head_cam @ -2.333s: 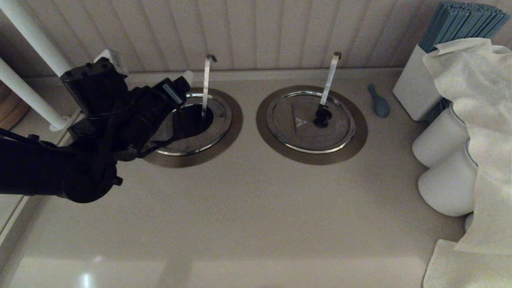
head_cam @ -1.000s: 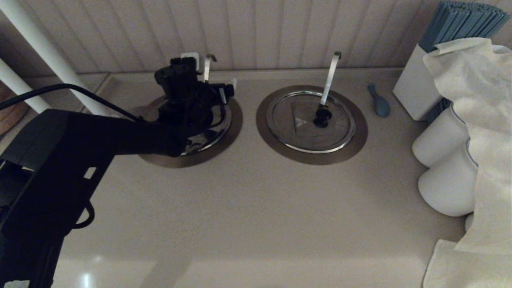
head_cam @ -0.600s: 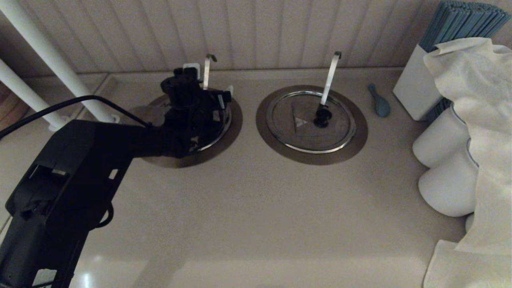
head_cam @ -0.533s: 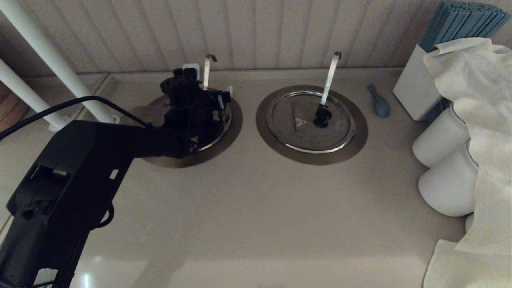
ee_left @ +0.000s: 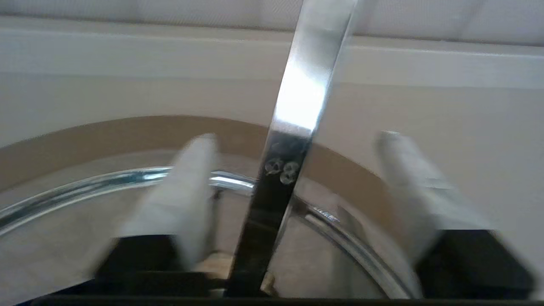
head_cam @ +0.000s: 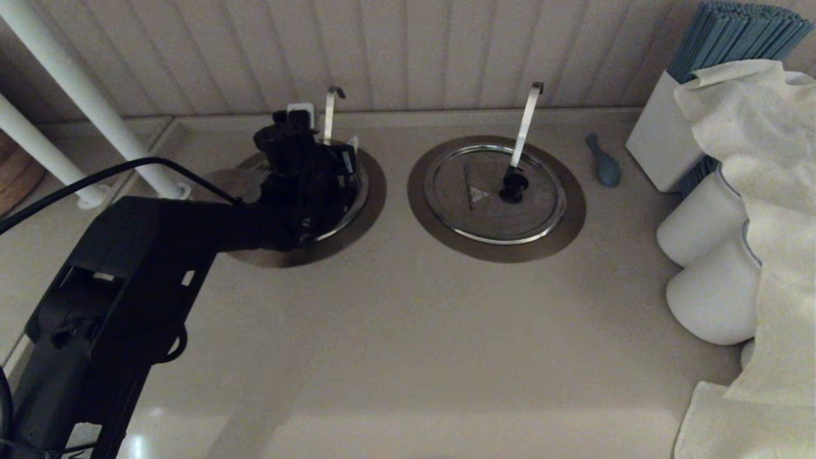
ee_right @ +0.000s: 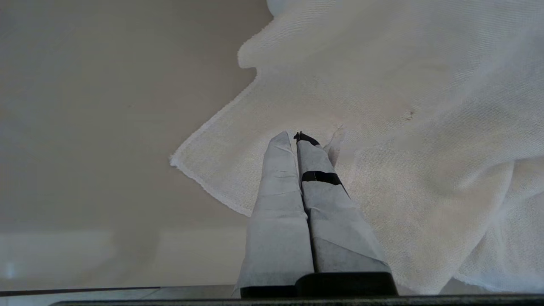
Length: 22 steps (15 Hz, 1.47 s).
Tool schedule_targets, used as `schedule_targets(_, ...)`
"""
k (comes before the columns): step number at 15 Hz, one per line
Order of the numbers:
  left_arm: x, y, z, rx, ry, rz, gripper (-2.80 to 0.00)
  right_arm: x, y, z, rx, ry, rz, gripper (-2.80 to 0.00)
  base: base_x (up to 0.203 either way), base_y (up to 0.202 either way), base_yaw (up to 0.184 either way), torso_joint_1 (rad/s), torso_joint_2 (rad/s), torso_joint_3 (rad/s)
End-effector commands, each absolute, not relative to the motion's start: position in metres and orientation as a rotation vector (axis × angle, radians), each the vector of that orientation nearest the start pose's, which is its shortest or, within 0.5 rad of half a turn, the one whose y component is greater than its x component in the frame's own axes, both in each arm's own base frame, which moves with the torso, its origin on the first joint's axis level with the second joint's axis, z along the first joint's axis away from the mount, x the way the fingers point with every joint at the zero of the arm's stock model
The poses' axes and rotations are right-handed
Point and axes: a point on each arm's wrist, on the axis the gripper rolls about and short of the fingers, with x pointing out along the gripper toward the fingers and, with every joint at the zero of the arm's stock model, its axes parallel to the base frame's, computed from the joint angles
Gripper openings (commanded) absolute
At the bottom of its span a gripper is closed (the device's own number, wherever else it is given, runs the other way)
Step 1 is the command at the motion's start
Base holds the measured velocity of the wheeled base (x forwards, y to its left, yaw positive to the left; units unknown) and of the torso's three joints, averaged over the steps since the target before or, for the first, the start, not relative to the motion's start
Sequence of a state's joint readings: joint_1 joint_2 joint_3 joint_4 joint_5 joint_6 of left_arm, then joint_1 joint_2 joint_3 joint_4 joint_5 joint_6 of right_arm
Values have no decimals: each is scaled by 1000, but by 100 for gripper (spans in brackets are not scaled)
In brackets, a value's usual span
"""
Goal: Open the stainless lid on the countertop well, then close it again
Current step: Stir with a spoon
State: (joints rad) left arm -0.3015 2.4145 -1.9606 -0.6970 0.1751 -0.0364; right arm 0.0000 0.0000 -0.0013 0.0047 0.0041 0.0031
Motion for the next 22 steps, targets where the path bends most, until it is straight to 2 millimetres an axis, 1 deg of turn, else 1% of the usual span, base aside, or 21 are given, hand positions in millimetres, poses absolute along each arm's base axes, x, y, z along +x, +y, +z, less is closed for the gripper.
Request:
schedule_targets(1,492,-148,215,-95,-239,-128,-280,-23,0,75,3,5,5,-280,0,0,0,0,0,0)
schedule_targets(5,490,-148,220,-103,-251,-128,-280,-23,0,75,3,5,5,-280,0,0,0,0,0,0)
schedule_targets(10,490,-148,220,-104,-254,-126,-280,-23,0,75,3,5,5,-280,0,0,0,0,0,0)
schedule_targets(13,486,-146,227,-109,-263,-109,-280,-23,0,75,3,5,5,-280,0,0,0,0,0,0)
schedule_targets(15,482,-141,232,-107,-259,-100,-280,-23,0,75,3,5,5,-280,0,0,0,0,0,0)
schedule_targets(17,472,-127,248,-107,-271,-87,-280,-23,0,75,3,5,5,-280,0,0,0,0,0,0)
schedule_targets(18,471,-125,249,-106,-270,-85,-280,-23,0,75,3,5,5,-280,0,0,0,0,0,0)
schedule_targets(19,467,-123,257,-109,-284,-82,-280,-23,0,75,3,5,5,-280,0,0,0,0,0,0)
schedule_targets(20,458,-119,272,-118,-306,-80,-280,-23,0,75,3,6,5,-280,0,0,0,0,0,0)
schedule_targets(22,446,-116,288,-133,-308,-82,-280,-23,0,75,3,5,5,-280,0,0,0,0,0,0)
